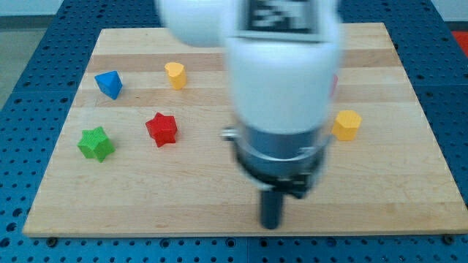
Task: Push the red circle above the yellow hexagon
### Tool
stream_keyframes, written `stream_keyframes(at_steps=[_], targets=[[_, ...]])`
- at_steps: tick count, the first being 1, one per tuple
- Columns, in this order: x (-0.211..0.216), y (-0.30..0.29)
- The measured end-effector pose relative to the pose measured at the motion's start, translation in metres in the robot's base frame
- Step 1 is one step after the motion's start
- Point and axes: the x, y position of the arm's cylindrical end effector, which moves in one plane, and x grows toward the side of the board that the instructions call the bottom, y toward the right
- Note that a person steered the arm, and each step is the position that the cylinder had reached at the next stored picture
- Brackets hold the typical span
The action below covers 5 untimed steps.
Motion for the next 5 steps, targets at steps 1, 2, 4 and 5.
stream_keyframes(at_steps=[1, 2, 4, 5], targets=[[0.0, 0.078], [-0.022, 0.138], [-0.142, 0.193], [-0.2, 0.177]])
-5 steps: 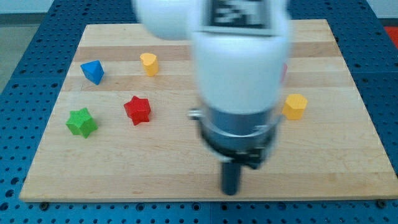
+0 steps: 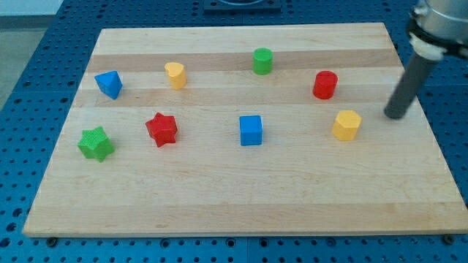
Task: Push the red circle above the yellow hexagon
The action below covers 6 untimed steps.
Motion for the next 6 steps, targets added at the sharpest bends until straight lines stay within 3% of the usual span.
stream_keyframes(at_steps=[1, 3, 6], targets=[[-0.047, -0.029], [-0.076, -0.115], [-0.048, -0.063]])
